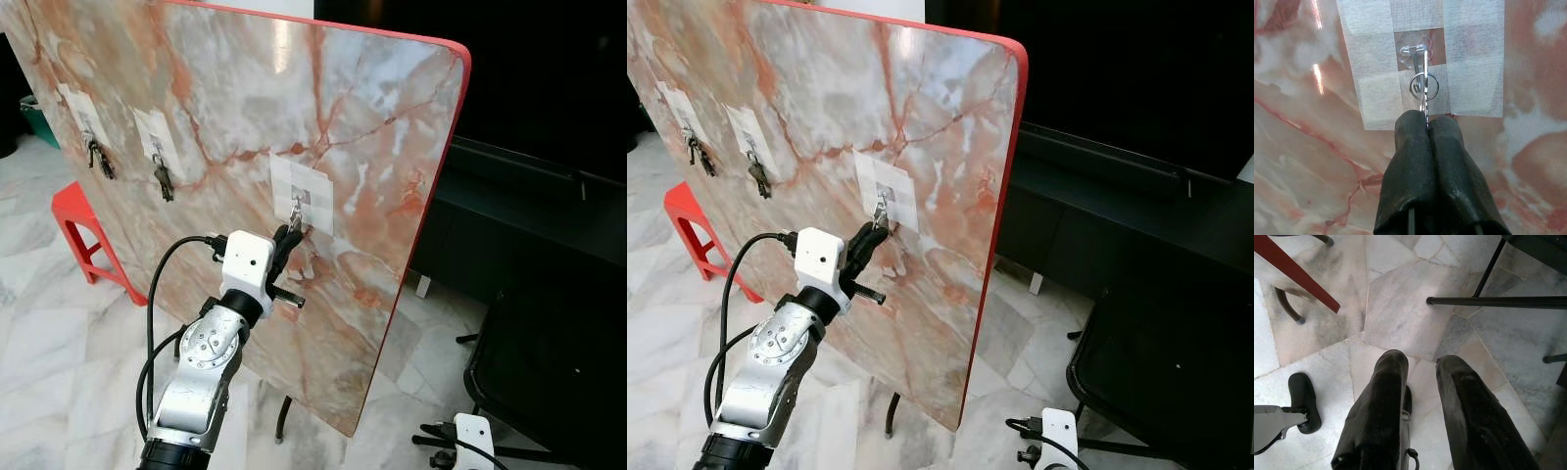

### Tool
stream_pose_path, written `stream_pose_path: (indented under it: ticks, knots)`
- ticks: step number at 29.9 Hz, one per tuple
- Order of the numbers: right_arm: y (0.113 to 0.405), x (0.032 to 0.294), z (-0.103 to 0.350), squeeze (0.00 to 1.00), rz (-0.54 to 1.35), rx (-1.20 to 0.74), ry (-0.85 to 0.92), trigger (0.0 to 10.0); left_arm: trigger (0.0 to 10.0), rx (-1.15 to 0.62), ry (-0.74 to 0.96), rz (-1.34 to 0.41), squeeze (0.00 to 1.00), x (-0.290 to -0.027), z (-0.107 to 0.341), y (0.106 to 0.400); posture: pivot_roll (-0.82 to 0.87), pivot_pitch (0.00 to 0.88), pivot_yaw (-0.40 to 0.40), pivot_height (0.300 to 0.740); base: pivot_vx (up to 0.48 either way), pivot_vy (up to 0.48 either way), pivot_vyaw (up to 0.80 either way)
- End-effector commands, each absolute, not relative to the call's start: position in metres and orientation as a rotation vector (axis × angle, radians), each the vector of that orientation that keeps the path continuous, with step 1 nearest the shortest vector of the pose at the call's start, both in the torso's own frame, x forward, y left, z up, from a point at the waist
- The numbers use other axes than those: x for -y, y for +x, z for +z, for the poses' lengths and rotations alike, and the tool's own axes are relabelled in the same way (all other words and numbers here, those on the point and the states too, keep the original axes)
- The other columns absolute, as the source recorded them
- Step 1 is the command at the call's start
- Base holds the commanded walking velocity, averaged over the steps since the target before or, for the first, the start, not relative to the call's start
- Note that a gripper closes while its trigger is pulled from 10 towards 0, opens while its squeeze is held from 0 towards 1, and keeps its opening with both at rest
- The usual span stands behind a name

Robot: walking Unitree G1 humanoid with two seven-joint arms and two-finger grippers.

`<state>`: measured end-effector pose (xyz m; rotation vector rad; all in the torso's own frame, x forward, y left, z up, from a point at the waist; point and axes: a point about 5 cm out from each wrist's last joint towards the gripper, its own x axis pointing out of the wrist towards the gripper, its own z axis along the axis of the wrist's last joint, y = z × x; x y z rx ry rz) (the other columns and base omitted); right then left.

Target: Hang keys on a hook

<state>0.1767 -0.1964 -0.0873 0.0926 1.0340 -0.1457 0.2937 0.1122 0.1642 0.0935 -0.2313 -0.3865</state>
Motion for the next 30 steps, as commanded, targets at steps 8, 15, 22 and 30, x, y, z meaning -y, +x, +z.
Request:
stream_pose_path:
  ticks: [8,15,22,30]
  knots:
    - [0.1794,0.1989,-0.0857,0.0,-0.149,-1.025,0.085,10.0,10.0,0.247,0.094,-0.401,0.0,-0.1119,0.1673,0.2976,0.03,0.0,-0.033,0.74,0.0,0.0,0.0]
    - [0.1796,0.199,-0.0855,0.0,-0.149,-1.025,0.081,10.0,10.0,0.244,0.084,-0.4,0.0,-0.1134,0.1663,0.2992,0.02,0.0,-0.033,0.74,0.0,0.0,0.0]
    - [0.1797,0.1994,-0.0855,0.0,-0.149,-1.025,0.08,10.0,10.0,0.245,0.084,-0.398,0.0,-0.1148,0.1665,0.3008,0.02,0.0,-0.034,0.74,0.0,0.0,0.0]
    - [0.1798,0.1996,-0.0853,0.0,-0.148,-1.023,0.08,10.0,10.0,0.242,0.079,-0.402,0.0,-0.1145,0.1661,0.3012,0.02,0.0,-0.034,0.74,0.0,0.0,0.0]
